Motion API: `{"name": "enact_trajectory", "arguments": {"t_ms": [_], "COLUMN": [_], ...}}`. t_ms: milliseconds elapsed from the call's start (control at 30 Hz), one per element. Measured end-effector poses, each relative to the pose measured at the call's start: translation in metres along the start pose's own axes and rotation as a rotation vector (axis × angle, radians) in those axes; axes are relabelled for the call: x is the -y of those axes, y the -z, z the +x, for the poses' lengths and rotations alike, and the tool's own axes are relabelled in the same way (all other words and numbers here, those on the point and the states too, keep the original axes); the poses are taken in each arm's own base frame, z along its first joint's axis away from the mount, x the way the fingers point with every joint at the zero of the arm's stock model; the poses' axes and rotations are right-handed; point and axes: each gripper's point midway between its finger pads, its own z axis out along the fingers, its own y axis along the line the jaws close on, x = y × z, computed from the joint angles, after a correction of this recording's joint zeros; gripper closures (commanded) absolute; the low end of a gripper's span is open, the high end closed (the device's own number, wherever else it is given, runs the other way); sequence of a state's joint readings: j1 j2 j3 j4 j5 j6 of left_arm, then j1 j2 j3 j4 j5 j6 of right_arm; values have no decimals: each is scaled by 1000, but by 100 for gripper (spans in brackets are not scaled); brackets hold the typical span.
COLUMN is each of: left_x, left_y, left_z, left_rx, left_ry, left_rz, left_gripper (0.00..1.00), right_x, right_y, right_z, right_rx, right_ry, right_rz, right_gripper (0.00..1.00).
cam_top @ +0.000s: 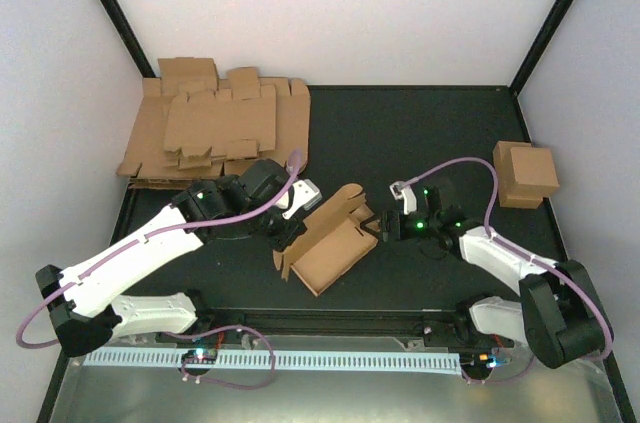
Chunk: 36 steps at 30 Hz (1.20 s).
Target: Fold the paper box
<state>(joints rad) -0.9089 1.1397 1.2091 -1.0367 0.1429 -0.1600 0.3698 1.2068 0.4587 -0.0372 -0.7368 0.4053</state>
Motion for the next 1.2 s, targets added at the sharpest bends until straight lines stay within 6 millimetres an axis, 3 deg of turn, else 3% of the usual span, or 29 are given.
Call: {"name": "enact_trajectory", "arguments": {"t_ms": [467, 733, 1200], "left_x": [5, 5, 5], "left_y": [4, 0, 1], "left_z": [-10, -9, -10], "left_rx": [32, 21, 24], "left_ry": [-6, -5, -5], "left_rz": [21, 22, 24], "left_gripper": [98, 99, 98], "right_x": [2, -10, -11], "right_y": [-4, 0, 0], "right_z": [18, 13, 11], "right_rx": [-22, -3, 3], "right_ry": [-9, 14, 13], "right_rz": [-42, -87, -95], "right_gripper": [2, 6, 14]}}
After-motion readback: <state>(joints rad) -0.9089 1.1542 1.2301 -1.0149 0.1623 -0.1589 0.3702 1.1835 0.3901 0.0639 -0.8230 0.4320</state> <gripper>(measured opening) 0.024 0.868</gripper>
